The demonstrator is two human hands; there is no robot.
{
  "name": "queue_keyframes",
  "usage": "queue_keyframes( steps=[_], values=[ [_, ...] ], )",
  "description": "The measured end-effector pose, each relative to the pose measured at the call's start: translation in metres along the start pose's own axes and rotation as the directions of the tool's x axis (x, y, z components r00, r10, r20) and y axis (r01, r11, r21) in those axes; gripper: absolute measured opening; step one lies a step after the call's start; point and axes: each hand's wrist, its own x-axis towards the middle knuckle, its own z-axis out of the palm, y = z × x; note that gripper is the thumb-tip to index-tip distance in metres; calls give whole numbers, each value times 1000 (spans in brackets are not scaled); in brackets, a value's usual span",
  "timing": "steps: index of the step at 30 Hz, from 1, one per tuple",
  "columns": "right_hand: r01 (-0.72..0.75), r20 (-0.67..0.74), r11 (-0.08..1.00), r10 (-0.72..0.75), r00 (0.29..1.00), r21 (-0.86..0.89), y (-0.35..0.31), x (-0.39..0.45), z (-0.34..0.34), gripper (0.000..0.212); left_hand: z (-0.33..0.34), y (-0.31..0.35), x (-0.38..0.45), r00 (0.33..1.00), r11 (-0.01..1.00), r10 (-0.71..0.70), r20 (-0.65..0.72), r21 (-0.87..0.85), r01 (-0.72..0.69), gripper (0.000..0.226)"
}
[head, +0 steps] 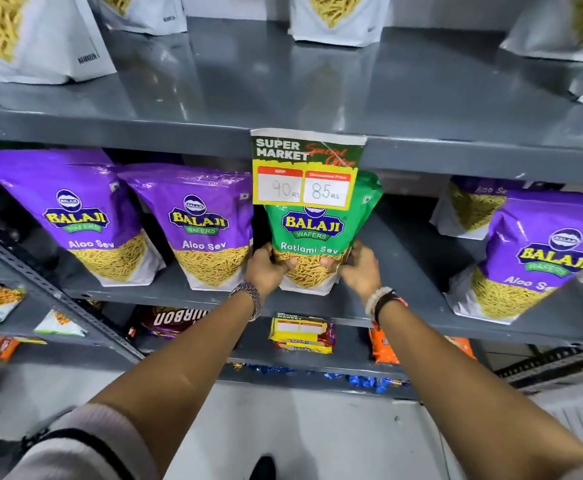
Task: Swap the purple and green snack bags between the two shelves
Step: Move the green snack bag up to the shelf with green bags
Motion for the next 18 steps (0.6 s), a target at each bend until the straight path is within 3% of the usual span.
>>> queue_keyframes(
  steps=[7,14,18],
  values=[
    [-17,-44,995,22,999,100,17,-55,-48,34,18,11,-52,993,997,81,89,1,-82,40],
    [55,-116,985,-37,993,161,32,-129,-114,27,42,40,-130,958,991,132,256,-59,-121,39],
    [136,-107,979,-120,987,153,13,-172,-147,34,47,57,-167,931,981,194,309,-44,-190,48]
  ],
)
